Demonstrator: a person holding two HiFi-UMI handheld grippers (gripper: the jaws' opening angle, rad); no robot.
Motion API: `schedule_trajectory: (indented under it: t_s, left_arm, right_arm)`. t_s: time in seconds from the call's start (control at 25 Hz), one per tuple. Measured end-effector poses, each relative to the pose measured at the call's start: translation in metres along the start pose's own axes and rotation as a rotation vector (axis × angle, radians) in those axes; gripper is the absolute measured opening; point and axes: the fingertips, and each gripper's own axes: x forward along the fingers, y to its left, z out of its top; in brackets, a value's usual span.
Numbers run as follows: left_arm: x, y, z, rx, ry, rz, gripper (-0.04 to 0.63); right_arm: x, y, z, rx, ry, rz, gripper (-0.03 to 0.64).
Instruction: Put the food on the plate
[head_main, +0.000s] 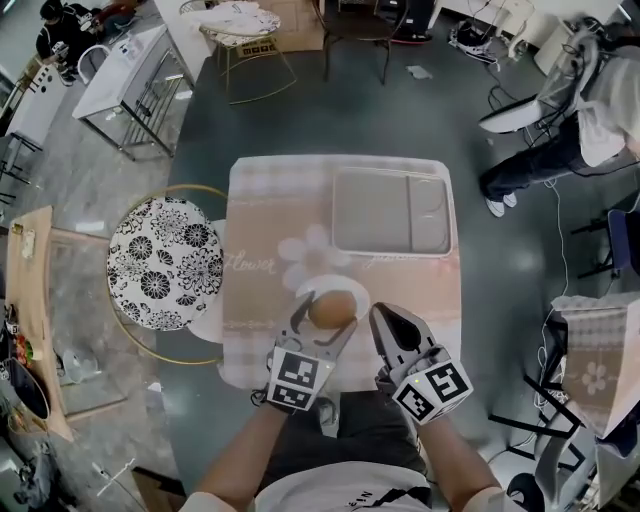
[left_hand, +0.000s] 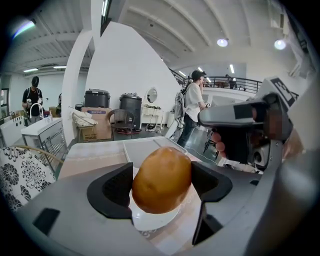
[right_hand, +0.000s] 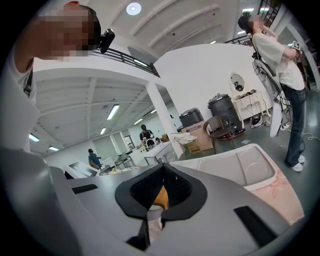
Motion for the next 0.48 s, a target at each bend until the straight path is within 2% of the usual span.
schedule_trajectory:
  t_s: [0.48]
  left_arm:
    - [0.039,0.015,-0.047,0.002,0.066,-0.01,0.356]
  right_arm:
    - [0.024,-0.026,-0.041,0.009,0.01,-0.006,0.015]
